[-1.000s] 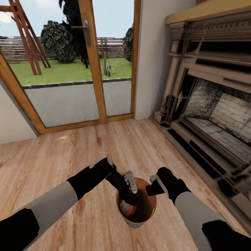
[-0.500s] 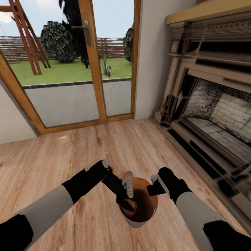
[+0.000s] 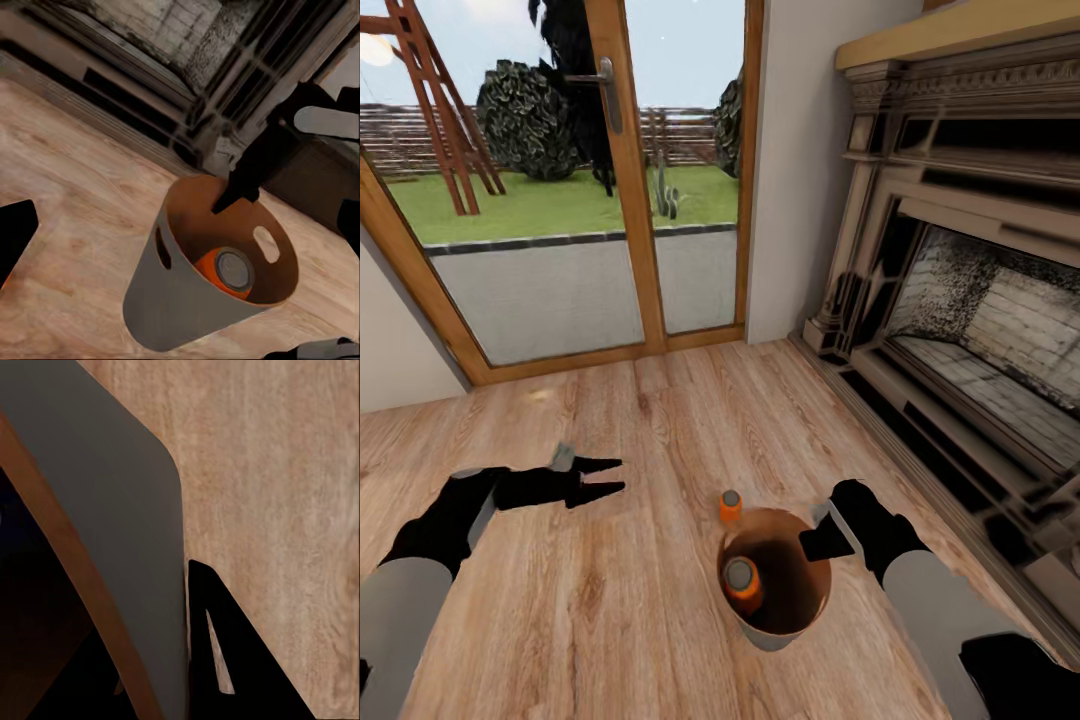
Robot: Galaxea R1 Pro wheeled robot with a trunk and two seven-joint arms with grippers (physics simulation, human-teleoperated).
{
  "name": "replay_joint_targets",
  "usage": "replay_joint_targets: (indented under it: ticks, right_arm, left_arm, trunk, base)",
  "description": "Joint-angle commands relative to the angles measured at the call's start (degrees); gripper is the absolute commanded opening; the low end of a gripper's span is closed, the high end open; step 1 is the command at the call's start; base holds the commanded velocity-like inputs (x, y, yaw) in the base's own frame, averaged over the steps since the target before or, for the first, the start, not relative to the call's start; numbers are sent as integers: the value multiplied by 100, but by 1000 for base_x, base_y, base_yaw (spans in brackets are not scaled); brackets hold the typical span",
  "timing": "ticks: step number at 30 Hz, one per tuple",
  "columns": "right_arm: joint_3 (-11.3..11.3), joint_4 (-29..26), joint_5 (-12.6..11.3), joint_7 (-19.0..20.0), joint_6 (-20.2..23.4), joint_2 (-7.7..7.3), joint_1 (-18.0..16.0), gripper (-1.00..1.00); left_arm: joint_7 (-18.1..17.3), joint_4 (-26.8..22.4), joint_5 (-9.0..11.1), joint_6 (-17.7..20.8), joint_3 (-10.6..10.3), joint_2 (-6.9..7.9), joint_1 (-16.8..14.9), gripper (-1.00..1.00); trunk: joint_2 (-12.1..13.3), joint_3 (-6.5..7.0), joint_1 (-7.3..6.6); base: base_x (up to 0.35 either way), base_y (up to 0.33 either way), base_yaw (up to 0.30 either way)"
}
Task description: Put the three can of soda from the living room inside the tash can in the kitchen.
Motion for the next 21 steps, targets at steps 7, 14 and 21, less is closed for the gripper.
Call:
replay_joint_targets:
  ticks: [7,14,21]
  right_arm:
    - [-79,-13,-211,38,17,-431,6,-100]
    - [-523,-33,-198,35,17,-788,14,-100]
    - [-952,-35,-216,148,-243,-1067,119,-100]
  left_arm:
    - [2779,1090,-50,-1475,243,-5,399,100]
    - [3917,1187,-33,-2376,266,-115,1023,100]
    - [4120,777,19,-2619,275,-160,1595,100]
  trunk:
    - [0,1,-1]
    - [0,1,-1]
    - [0,1,-1]
  base:
    - [0,0,0]
    - [0,0,0]
    - [0,0,0]
